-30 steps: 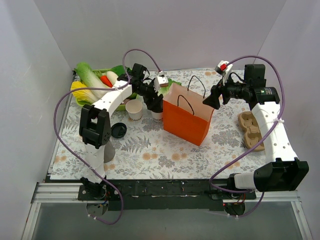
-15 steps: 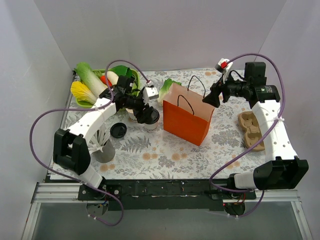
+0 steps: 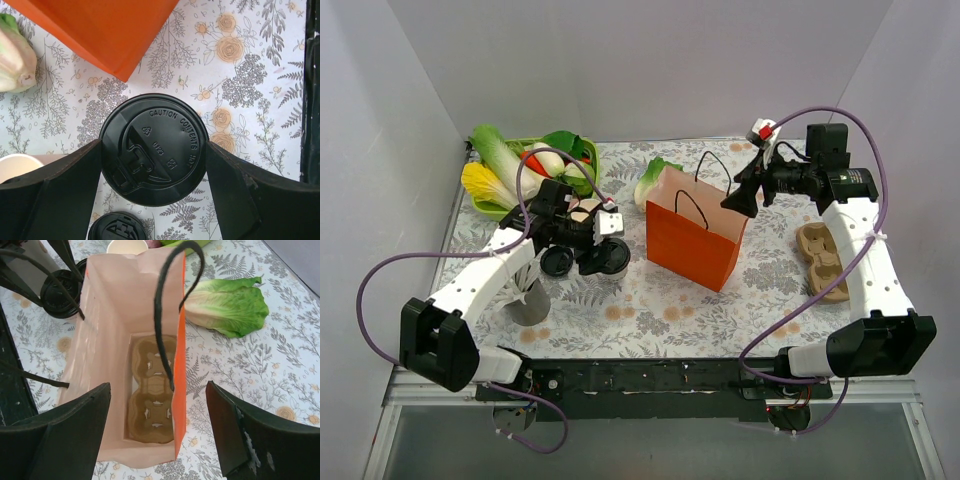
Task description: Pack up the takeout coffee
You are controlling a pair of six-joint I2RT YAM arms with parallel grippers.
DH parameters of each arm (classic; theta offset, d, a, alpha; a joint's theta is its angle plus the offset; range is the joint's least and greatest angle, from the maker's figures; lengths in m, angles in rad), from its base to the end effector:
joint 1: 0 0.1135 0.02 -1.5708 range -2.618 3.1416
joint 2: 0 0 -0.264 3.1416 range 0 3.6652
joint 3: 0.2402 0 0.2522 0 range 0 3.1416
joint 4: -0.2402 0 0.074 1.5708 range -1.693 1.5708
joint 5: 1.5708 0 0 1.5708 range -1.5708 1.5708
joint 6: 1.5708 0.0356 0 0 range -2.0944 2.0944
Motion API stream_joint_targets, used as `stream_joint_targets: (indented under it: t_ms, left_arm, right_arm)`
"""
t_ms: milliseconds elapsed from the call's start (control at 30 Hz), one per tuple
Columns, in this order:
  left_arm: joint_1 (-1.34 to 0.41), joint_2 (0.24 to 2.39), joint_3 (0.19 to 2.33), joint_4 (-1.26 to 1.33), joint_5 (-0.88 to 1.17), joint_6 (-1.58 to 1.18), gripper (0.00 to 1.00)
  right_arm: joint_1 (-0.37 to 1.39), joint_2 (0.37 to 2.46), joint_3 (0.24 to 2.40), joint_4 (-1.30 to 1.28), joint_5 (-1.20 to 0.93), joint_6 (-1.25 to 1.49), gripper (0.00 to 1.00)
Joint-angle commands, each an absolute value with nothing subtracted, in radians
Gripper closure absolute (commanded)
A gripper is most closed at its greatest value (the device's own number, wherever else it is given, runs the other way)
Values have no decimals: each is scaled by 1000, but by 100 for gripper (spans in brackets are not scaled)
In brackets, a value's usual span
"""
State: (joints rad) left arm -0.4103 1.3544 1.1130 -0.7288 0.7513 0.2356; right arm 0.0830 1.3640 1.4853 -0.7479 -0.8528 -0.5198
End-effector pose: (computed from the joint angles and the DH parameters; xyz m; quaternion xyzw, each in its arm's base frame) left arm 0.2398 -0.1308 0.2885 0.3849 0.8083 -0.3731 0.2436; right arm 0.2774 0.0500 0.4039 -0.4203 0.7185 0.2699 0.4840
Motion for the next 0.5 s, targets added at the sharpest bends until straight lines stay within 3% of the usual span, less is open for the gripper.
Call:
stream_joint_targets:
  t_ms: [0, 200, 467]
  left_arm:
    - [-416, 1295, 1080, -741, 788, 353, 95]
    - [-417, 1301, 1084, -739, 785, 328, 100]
    - [-417, 1301, 1112, -697, 747, 190, 100]
  right_arm:
    - [115, 1355, 1519, -772, -920, -564, 15]
    - [146, 1399, 1549, -782, -904, -597, 15]
    - [167, 1468, 1589, -775, -827, -607, 16]
